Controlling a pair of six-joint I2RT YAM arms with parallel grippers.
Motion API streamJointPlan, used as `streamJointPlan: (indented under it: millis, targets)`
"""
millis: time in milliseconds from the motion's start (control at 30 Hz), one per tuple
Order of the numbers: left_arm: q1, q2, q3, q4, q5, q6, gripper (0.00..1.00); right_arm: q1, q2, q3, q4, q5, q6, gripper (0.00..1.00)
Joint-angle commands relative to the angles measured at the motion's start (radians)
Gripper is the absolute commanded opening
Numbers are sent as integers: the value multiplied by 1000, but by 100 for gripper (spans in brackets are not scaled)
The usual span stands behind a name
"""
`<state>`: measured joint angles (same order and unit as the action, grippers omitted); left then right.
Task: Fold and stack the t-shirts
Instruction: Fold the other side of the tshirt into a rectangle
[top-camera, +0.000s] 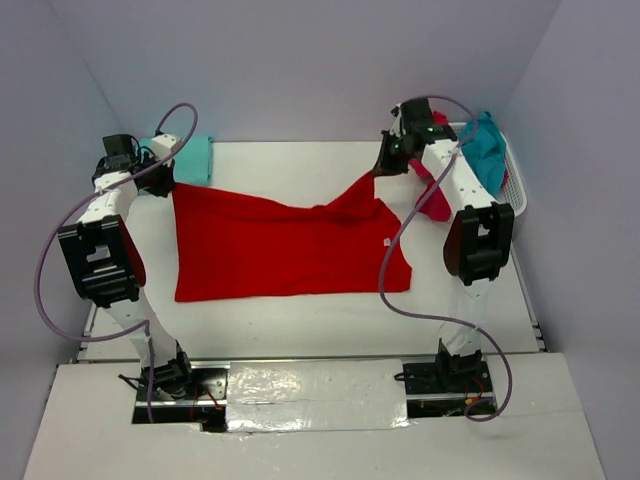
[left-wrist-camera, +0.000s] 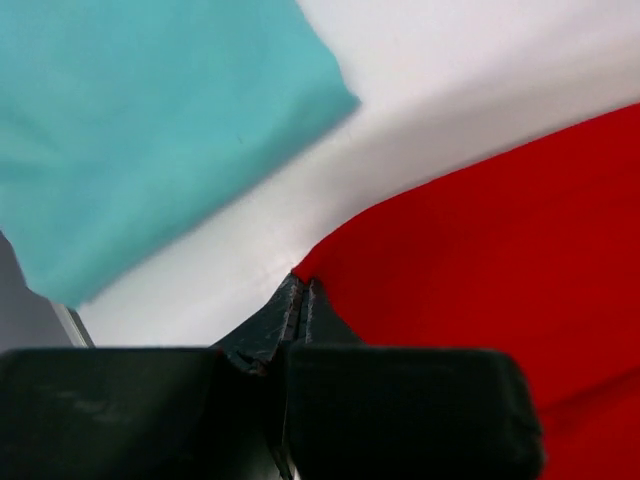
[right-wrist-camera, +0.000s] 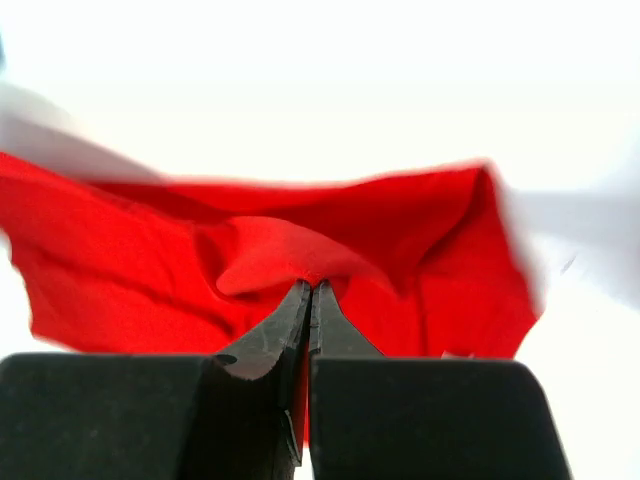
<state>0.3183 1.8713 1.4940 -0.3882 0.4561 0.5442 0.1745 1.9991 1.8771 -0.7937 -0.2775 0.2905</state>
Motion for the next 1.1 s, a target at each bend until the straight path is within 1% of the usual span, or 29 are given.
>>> streamJointPlan:
  millis: [0, 33, 100, 167, 200, 233, 267, 300, 467, 633, 833, 1067]
  targets:
    - [2, 60, 104, 75, 70, -73, 0, -70, 61, 183, -82, -40, 9, 0]
    - [2, 66, 112, 77, 79, -73, 0, -78, 76, 232, -88, -51, 15, 0]
    - [2, 65, 100, 78, 95, -63, 0, -81, 64, 235, -88, -51, 21, 0]
    - [2, 36, 69, 89, 104, -31, 0, -79, -5, 139, -59, -57, 24, 0]
    - [4, 23, 34, 86, 108, -17, 0, -79, -34, 93, -18, -61, 29, 0]
    - [4, 9, 14, 72, 115, 0, 0, -79, -95, -3, 0, -65, 33, 0]
    - [4, -20, -7, 66, 124, 37, 0, -79, -126, -53, 17, -69, 35, 0]
    - [5, -33, -58, 60, 125, 55, 0, -81, -181, -138, 42, -69, 36, 0]
    - [10, -122, -176, -27, 154, 186, 0, -78, -302, -358, 90, -107, 44, 0]
    - [28, -172, -261, -89, 158, 255, 0, -78, -417, -537, 102, -114, 45, 0]
    - [79, -192, -278, -129, 154, 302, 0, -79, -500, -621, 80, -104, 35, 0]
    - [84, -199, -331, -178, 176, 372, 0, -81, -522, -668, 80, -112, 38, 0]
